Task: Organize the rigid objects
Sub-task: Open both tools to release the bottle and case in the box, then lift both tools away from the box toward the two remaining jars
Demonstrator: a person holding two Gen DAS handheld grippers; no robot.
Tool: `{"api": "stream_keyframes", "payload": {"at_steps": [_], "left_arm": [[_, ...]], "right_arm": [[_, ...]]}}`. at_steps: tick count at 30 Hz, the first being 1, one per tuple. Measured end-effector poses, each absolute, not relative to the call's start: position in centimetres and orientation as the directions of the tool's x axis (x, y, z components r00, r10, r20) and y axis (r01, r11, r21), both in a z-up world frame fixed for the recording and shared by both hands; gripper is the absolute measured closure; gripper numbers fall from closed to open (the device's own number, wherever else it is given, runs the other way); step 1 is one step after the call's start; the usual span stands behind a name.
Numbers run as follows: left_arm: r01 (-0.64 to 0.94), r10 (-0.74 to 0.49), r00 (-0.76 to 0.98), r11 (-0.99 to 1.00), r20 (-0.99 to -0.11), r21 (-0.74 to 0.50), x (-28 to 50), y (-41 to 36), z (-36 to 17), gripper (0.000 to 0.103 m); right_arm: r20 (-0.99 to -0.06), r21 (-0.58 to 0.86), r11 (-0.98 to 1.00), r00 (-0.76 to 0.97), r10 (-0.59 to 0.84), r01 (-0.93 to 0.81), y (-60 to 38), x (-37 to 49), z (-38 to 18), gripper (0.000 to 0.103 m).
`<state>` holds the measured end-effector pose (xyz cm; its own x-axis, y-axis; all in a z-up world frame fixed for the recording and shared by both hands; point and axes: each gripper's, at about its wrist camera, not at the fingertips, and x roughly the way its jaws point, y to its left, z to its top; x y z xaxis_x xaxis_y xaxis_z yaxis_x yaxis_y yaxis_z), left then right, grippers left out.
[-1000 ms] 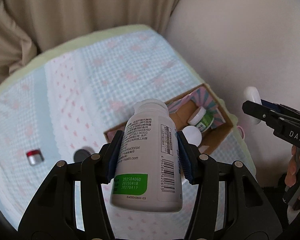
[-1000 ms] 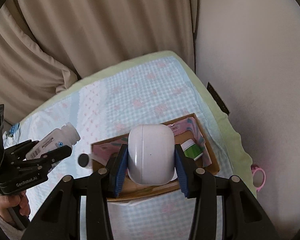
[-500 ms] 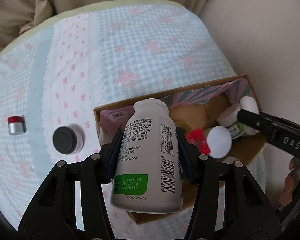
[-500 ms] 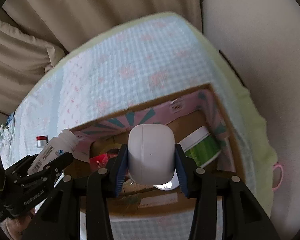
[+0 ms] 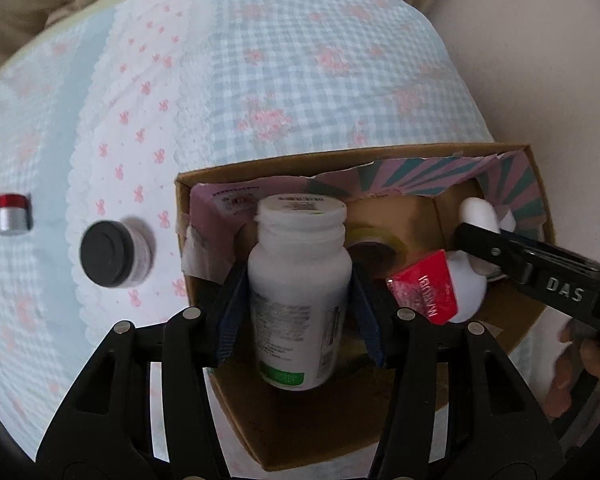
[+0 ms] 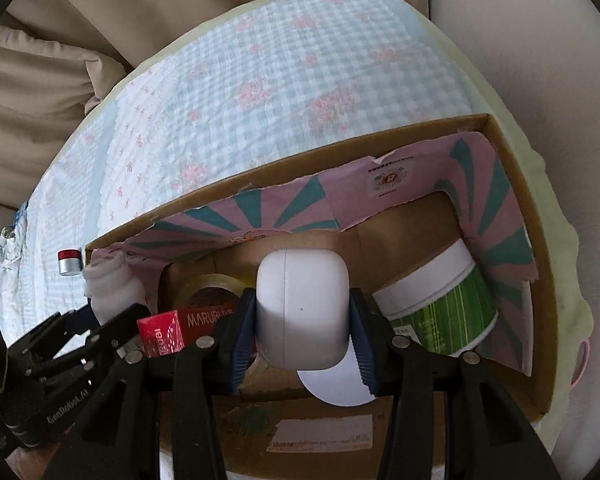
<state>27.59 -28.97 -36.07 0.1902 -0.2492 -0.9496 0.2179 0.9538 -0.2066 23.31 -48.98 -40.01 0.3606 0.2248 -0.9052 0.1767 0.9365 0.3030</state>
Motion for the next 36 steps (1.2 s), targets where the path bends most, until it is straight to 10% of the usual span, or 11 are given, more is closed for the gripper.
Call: {"api": "stream_keyframes", "payload": {"at_steps": [2, 4, 6, 36], "left_arm": [[0.207, -0.249, 0.19, 0.956, -0.95, -0.209, 27.7, -28.7, -35.8, 0.053], [0.21, -0.261, 0.189, 0.953, -0.947, -0.22, 27.5, -28.5, -35.2, 0.02], [0.239, -0.33, 0.176, 0.928, -0.928, -0.285, 26.7, -28.3, -34.2, 0.0], [0.226, -0.261, 0.331, 0.955, -0.907, -0.192, 19.5, -21.6, -24.3, 0.0]], "right_arm": [[-0.904, 0.319, 0.931, 0.352, 0.243, 0.179, -49.0, 23.8, -40.1, 0.062], [-0.906, 0.321, 0.928, 0.345, 0.243, 0.188, -48.9, 24.2, -40.2, 0.054], [-0.912, 0.319, 0.925, 0.332, 0.241, 0.205, -49.0, 24.4, -40.0, 0.002], [-0.874, 0.304, 0.926, 0.452, 0.178, 0.223, -48.2, 16.5, -32.6, 0.0]]}}
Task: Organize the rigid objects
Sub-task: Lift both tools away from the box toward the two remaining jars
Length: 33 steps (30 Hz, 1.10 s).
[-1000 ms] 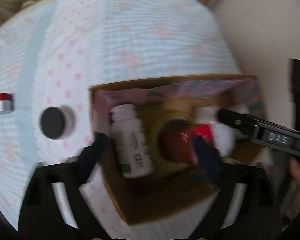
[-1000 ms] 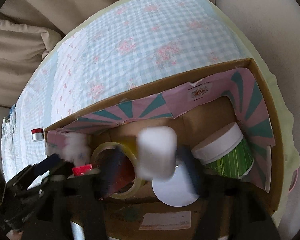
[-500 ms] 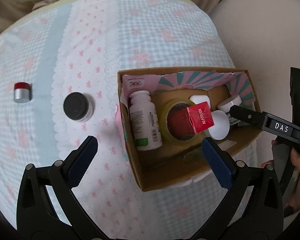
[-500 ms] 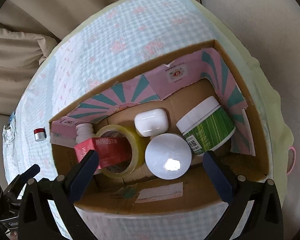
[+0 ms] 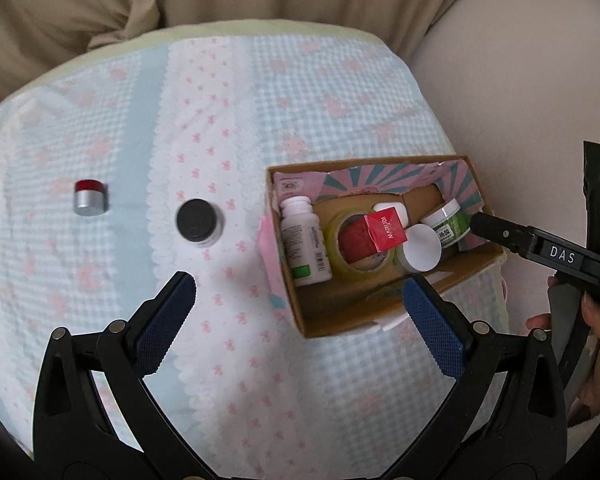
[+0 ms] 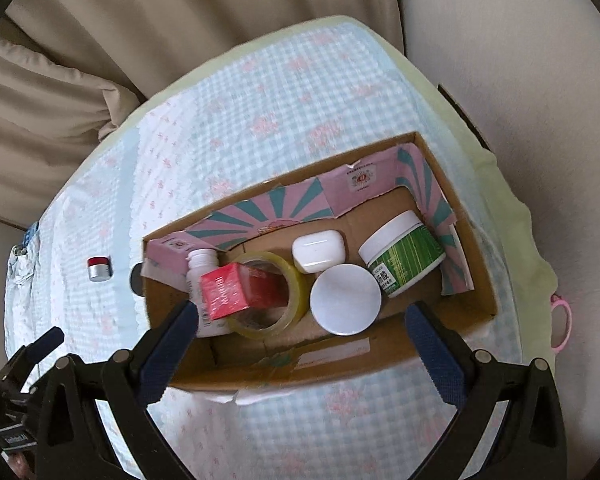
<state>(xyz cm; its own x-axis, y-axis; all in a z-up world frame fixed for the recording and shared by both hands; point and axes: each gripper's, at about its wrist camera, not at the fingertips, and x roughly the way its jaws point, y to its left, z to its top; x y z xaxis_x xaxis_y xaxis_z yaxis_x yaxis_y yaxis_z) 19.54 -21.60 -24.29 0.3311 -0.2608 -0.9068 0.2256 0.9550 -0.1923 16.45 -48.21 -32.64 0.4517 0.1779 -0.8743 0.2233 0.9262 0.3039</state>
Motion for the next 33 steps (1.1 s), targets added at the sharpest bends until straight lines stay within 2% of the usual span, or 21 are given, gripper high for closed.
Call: {"api": "stream_keyframes", "payload": {"at_steps": [7, 12, 22, 26, 33], "left_arm": [[0.226, -0.233, 0.385, 0.962, -0.893, -0.153, 17.9, -18.3, -20.4, 0.0], [0.217, -0.228, 0.432, 0.965, -0.872, -0.145, 16.4, -14.5, -18.2, 0.0], [0.234, -0.202, 0.52, 0.968, -0.83, -0.089, 15.0, -4.1, -15.2, 0.0], [0.241, -0.216, 0.532, 0.966, -0.819, -0.099, 15.5, 0.2, -14.5, 0.0], [0.256, -0.234, 0.534, 0.961, -0.812, -0.109, 18.2, 6.5, -15.3, 0.0]], "right_arm": [[-0.856, 0.285, 0.936, 0.494, 0.152, 0.205, -46.7, 14.1, -29.7, 0.0], [-0.834, 0.202, 0.96, 0.548, 0.065, 0.194, -44.3, 11.7, -26.8, 0.0], [-0.791, 0.112, 0.979, 0.611, -0.017, 0.172, -34.1, 7.9, -21.6, 0.0], [-0.775, 0.158, 0.97, 0.632, 0.006, 0.185, -29.8, 7.7, -20.5, 0.0], [-0.77, 0.156, 0.959, 0.637, -0.031, 0.236, -23.1, 8.4, -20.4, 0.0]]}}
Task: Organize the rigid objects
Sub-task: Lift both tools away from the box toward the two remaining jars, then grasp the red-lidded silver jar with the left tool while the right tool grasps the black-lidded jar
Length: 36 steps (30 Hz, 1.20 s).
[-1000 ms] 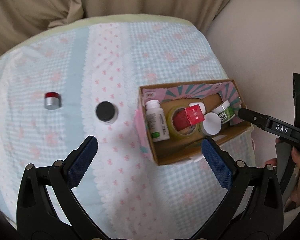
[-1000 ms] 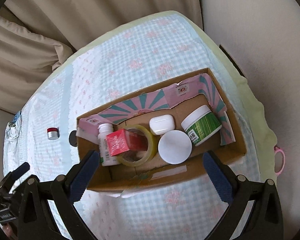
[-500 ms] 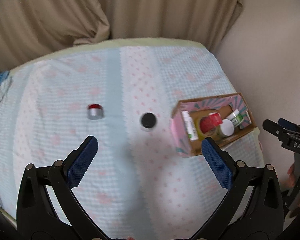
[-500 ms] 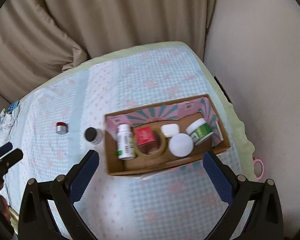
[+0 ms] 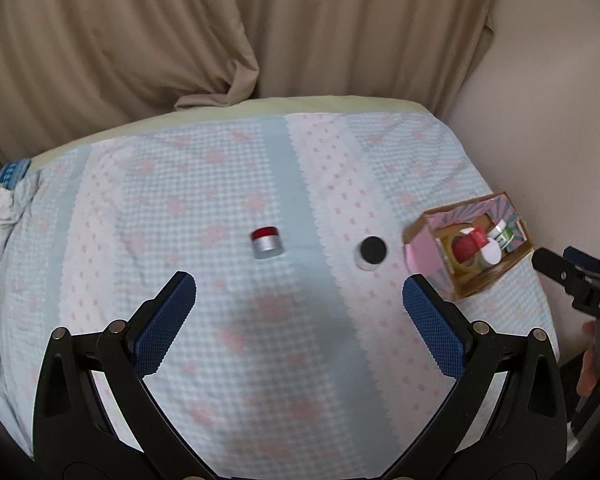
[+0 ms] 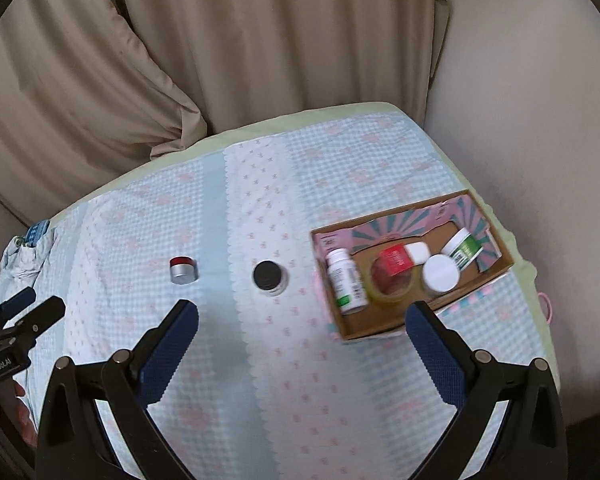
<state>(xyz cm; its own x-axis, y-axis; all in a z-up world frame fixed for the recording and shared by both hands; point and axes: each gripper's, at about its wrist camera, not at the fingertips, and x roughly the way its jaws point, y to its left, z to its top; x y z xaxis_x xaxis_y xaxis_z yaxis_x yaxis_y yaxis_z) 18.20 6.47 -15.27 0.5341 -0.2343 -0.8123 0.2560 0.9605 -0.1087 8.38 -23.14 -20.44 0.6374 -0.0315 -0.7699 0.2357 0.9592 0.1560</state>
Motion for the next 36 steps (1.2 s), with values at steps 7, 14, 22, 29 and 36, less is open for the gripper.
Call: {"api": "stream_keyframes", "payload": {"at_steps": [7, 14, 22, 29, 36], "left_arm": [[0.228, -0.247, 0.482, 0.962, -0.841, -0.152, 22.2, 9.2, -19.7, 0.0], [0.179, -0.242, 0.428, 0.967, -0.871, -0.181, 26.0, 9.2, -24.8, 0.0], [0.152, -0.228, 0.321, 0.97, -0.919, -0.188, 30.4, 7.2, -31.5, 0.0], [0.128, -0.222, 0.28, 0.973, -0.934, -0.193, 34.4, 5.7, -37.2, 0.003], [0.097, -0.214, 0.251, 0.976, -0.944, -0.196, 37.2, 4.8, -41.8, 0.01]], "right_arm": [[-0.777, 0.123, 0.962, 0.627, -0.059, 0.244, -17.8, 10.7, -23.3, 0.0], [-0.8, 0.111, 0.961, 0.596, -0.064, 0.252, -15.1, 13.8, -27.5, 0.0], [-0.825, 0.114, 0.956, 0.562, -0.062, 0.272, -15.1, 17.6, -33.3, 0.0], [-0.827, 0.081, 0.954, 0.554, -0.098, 0.289, -16.0, 20.4, -37.7, 0.0], [-0.845, 0.063, 0.958, 0.526, -0.099, 0.28, -16.7, 23.3, -41.8, 0.004]]}}
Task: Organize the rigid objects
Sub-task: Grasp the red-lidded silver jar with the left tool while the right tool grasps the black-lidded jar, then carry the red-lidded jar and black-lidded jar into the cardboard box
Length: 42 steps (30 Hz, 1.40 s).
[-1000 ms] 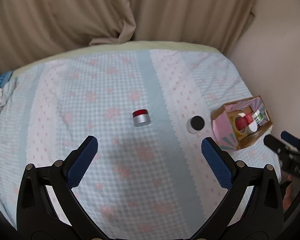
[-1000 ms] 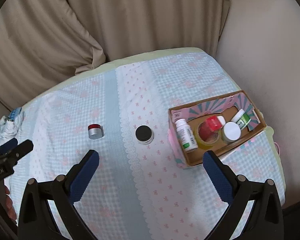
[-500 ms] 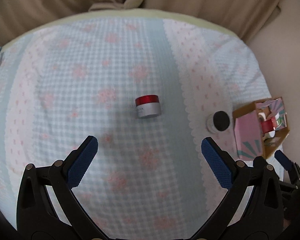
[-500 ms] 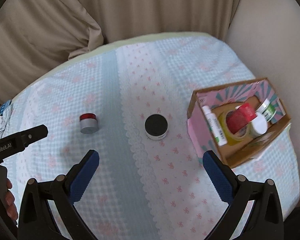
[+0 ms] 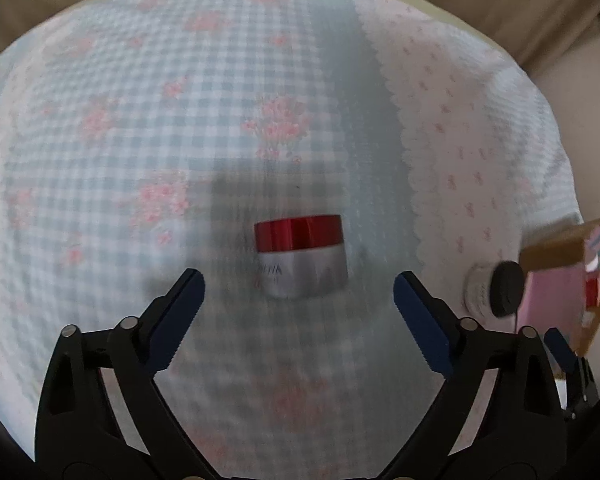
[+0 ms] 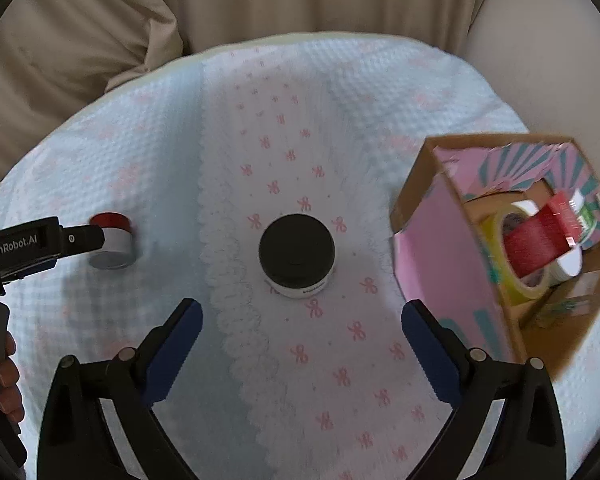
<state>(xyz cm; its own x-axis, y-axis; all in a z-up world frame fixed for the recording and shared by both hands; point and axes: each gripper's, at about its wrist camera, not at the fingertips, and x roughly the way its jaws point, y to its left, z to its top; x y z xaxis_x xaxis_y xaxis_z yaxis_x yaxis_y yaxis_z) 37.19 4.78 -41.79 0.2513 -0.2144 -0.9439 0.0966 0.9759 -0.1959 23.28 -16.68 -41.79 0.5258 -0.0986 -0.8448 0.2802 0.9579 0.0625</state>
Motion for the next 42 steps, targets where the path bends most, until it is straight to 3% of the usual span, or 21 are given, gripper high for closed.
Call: {"api": "stream_keyframes", "payload": {"at_steps": [8, 12, 17, 19, 21, 32, 42], "left_arm": [[0.089, -0.206, 0.229, 0.978, -0.951, -0.191, 38.8, 4.4, -44.6, 0.019], [0.071, -0.203, 0.229, 0.979, -0.952, -0.191, 39.2, 4.4, -45.2, 0.026], [0.081, -0.192, 0.231, 0.981, -0.954, -0.178, 39.7, 4.0, -45.5, 0.036], [0.094, -0.205, 0.232, 0.978, -0.951, -0.188, 40.2, 3.6, -45.5, 0.046], [0.109, -0.215, 0.23, 0.975, -0.949, -0.194, 40.5, 3.1, -45.4, 0.049], [0.122, -0.224, 0.249, 0.972, -0.942, -0.199, 40.3, 2.9, -45.0, 0.051], [0.154, -0.252, 0.292, 0.964, -0.923, -0.215, 37.4, 3.8, -40.8, 0.052]], "right_arm": [[-0.855, 0.056, 0.959, 0.509, -0.096, 0.276, -17.5, 26.8, -44.6, 0.004], [-0.868, 0.044, 0.962, 0.487, -0.096, 0.268, -17.9, 28.2, -45.9, 0.018], [-0.869, 0.043, 0.962, 0.486, -0.097, 0.268, -18.0, 29.1, -46.5, 0.019], [-0.87, 0.045, 0.963, 0.485, -0.093, 0.264, -18.1, 29.4, -46.7, 0.035], [-0.879, 0.066, 0.966, 0.472, -0.063, 0.252, -18.1, 29.8, -47.1, 0.05], [-0.884, 0.079, 0.961, 0.465, -0.055, 0.264, -18.1, 29.9, -46.8, 0.05], [-0.863, 0.111, 0.956, 0.503, -0.043, 0.273, -18.0, 28.3, -44.1, 0.05]]}}
